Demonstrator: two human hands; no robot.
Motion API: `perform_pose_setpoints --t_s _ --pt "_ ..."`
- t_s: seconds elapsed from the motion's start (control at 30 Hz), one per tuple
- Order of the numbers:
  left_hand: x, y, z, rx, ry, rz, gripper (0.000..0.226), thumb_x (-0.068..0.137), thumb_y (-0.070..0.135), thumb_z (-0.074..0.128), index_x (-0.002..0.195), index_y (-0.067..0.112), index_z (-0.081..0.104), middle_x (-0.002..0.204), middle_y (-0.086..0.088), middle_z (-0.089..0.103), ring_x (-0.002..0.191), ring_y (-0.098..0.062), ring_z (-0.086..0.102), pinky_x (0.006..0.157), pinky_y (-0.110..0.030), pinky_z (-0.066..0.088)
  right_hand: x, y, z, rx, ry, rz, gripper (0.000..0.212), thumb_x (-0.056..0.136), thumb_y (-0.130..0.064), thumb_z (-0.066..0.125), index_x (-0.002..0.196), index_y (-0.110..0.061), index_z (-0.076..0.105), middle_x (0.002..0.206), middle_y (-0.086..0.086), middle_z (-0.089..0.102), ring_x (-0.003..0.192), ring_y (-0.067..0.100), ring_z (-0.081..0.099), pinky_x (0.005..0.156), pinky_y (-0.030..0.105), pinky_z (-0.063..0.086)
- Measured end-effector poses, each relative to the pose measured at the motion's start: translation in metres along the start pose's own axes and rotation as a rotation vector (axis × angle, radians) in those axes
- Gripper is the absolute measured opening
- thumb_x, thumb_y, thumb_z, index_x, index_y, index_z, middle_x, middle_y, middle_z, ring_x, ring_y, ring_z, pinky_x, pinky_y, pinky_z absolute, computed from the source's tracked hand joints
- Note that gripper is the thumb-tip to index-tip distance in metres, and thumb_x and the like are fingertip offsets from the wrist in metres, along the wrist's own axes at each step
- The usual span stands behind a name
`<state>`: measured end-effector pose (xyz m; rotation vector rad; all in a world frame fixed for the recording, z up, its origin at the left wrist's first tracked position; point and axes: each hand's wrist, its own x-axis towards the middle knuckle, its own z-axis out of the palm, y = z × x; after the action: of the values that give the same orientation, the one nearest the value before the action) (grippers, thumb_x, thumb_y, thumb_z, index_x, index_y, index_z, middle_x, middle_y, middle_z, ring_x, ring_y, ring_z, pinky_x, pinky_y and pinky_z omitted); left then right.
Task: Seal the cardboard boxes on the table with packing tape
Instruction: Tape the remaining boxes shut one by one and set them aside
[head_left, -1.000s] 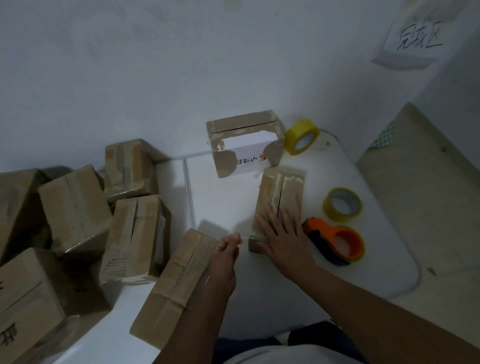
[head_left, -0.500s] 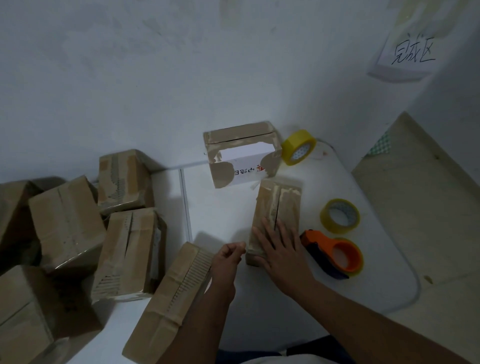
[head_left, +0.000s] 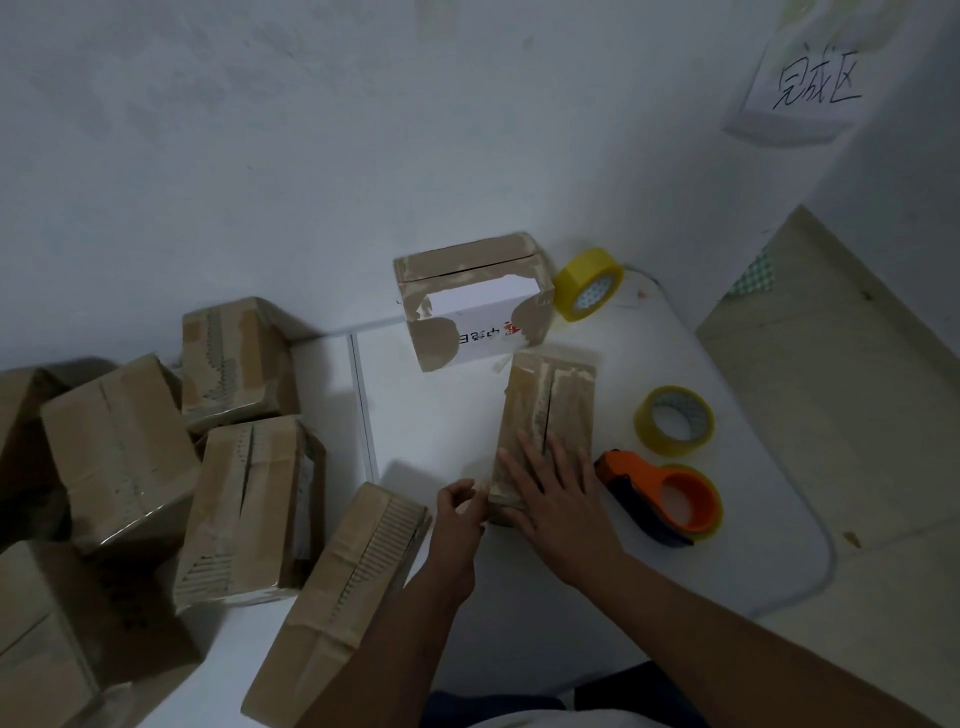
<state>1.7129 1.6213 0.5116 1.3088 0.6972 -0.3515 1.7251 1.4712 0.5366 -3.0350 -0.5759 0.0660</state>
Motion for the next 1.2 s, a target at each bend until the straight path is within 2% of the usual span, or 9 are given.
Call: perform_pose_setpoints --t_s 0.17,0.27,0.33,0.4,0.47,0.63,0.77,0.97,1.2 --pt "0.011 0.007 -0.001 0.265 0.006 0.060 0.014 0.101 0.023 0.054 0.111 0.017 0.062 0.117 -0.008 0.067 0.107 -0.019 0.062 0.085 -0.028 0.049 0.002 0.000 -0.002 0.002 -0.022 0.005 0.064 0.095 -0.056 0.028 0.151 -0.024 0.031 0.161 0.005 0.020 0.145 0.035 0.024 0.112 0.054 0.018" --pt "0.007 0.012 -0.010 0.431 0.130 0.081 0.025 0.104 0.016 0.045 0.122 0.012 0.062 0.124 -0.008 0.064 0.113 -0.022 0.059 0.094 -0.032 0.047 0.000 0.001 -0.001 0.016 -0.017 0.003 0.065 0.094 -0.056 0.029 0.152 -0.025 0.030 0.161 0.004 0.020 0.145 0.034 0.023 0.113 0.054 0.016" --pt "-0.006 0.019 -0.017 0.460 0.172 0.161 0.028 0.103 0.014 0.045 0.124 0.010 0.063 0.121 -0.005 0.065 0.112 -0.018 0.060 0.088 -0.025 0.047 0.000 0.001 -0.001 0.018 -0.015 0.007 0.065 0.094 -0.056 0.027 0.152 -0.026 0.029 0.161 0.004 0.020 0.145 0.034 0.022 0.114 0.053 0.014" --pt "-0.019 0.028 -0.015 0.456 0.087 0.246 0.028 0.102 0.010 0.047 0.122 0.013 0.067 0.118 -0.001 0.069 0.109 -0.012 0.062 0.084 -0.016 0.047 0.001 0.000 -0.002 0.010 -0.009 0.007 0.065 0.095 -0.056 0.025 0.151 -0.025 0.032 0.160 0.005 0.022 0.145 0.034 0.023 0.114 0.053 0.013" --pt "-0.029 0.033 -0.004 0.506 -0.042 0.331 0.034 0.101 0.006 0.046 0.129 0.016 0.064 0.123 0.003 0.067 0.113 -0.010 0.061 0.094 -0.019 0.048 0.002 -0.001 -0.003 0.009 -0.003 -0.003 0.063 0.095 -0.053 0.026 0.150 -0.024 0.035 0.159 0.006 0.025 0.144 0.035 0.025 0.113 0.053 0.014" --pt "-0.023 0.035 0.002 0.732 -0.261 0.344 0.069 0.094 -0.010 0.039 0.156 0.016 0.021 0.150 -0.001 0.039 0.140 -0.017 0.037 0.109 -0.015 0.028 0.002 -0.001 -0.005 0.000 0.007 -0.009 0.062 0.093 -0.050 0.030 0.148 -0.022 0.040 0.157 0.008 0.029 0.142 0.037 0.030 0.112 0.055 0.018" --pt "0.005 0.058 -0.025 0.974 -0.543 0.439 0.074 0.098 0.018 0.060 0.151 0.037 0.012 0.152 0.005 0.039 0.140 -0.013 0.039 0.111 -0.023 0.035 0.001 -0.001 -0.004 0.001 -0.005 -0.009 0.064 0.094 -0.053 0.029 0.150 -0.022 0.035 0.158 0.007 0.026 0.143 0.036 0.027 0.112 0.055 0.018" --pt "0.041 0.094 -0.022 1.481 -0.613 0.642 0.107 0.082 0.041 0.077 0.159 0.019 0.006 0.159 -0.005 0.033 0.133 -0.024 0.048 0.103 -0.034 0.043 0.002 0.001 -0.004 0.017 -0.041 -0.010 0.065 0.095 -0.054 0.029 0.151 -0.022 0.032 0.159 0.008 0.024 0.144 0.036 0.025 0.112 0.056 0.018" --pt "0.042 0.054 -0.017 1.190 -0.561 0.605 0.119 0.077 0.040 0.082 0.158 0.013 -0.001 0.165 -0.003 0.015 0.145 -0.021 0.032 0.114 -0.039 0.038 0.003 0.000 -0.004 0.023 -0.071 -0.006 0.065 0.093 -0.054 0.033 0.150 -0.023 0.035 0.159 0.008 0.026 0.144 0.036 0.025 0.112 0.056 0.017"
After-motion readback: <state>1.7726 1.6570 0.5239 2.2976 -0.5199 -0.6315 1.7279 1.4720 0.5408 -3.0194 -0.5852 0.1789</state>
